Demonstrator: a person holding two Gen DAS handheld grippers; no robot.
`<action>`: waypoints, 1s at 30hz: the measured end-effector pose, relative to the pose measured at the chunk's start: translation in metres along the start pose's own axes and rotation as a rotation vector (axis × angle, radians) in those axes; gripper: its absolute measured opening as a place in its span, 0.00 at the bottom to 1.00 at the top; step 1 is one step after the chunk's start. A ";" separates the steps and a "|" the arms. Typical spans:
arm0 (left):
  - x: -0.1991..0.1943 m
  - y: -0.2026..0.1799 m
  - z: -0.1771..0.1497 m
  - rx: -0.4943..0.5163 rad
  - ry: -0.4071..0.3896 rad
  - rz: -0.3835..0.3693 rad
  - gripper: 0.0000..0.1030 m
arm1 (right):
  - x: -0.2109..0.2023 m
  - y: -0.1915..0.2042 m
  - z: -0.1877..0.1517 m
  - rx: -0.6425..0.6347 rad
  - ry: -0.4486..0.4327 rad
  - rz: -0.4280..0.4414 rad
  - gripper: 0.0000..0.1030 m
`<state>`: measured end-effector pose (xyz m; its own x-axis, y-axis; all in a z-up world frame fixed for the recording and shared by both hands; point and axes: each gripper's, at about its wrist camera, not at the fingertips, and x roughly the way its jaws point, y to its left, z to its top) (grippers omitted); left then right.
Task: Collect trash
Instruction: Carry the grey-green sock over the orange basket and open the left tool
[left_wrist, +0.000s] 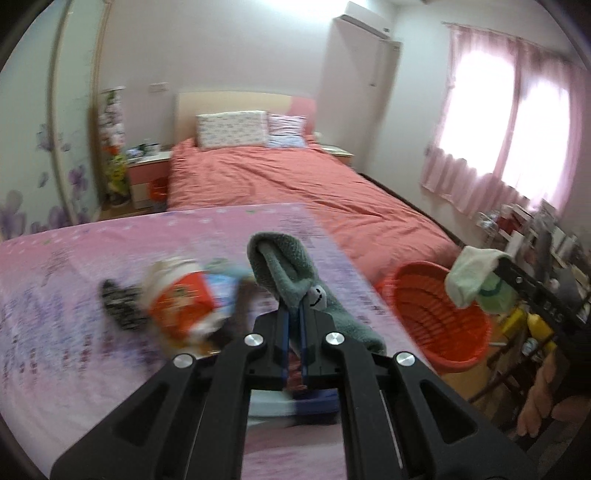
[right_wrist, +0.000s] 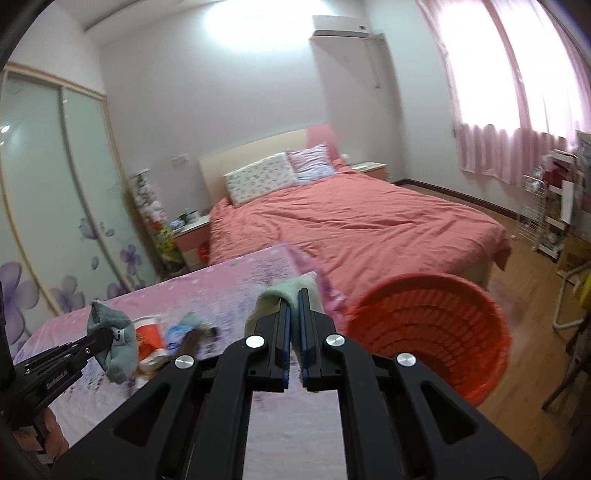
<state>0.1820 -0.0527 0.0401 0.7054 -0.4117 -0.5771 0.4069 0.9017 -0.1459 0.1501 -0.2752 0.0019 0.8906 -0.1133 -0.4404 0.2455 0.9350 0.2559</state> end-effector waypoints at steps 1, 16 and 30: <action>0.005 -0.008 0.000 0.009 0.006 -0.020 0.05 | 0.001 -0.010 0.001 0.012 -0.002 -0.017 0.04; 0.115 -0.156 -0.002 0.194 0.133 -0.243 0.06 | 0.033 -0.107 0.003 0.161 0.032 -0.149 0.04; 0.171 -0.187 0.001 0.213 0.203 -0.213 0.40 | 0.054 -0.151 0.008 0.264 0.103 -0.134 0.37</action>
<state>0.2269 -0.2916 -0.0309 0.4710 -0.5336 -0.7024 0.6590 0.7422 -0.1219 0.1639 -0.4252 -0.0536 0.8034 -0.1818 -0.5670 0.4608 0.7930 0.3986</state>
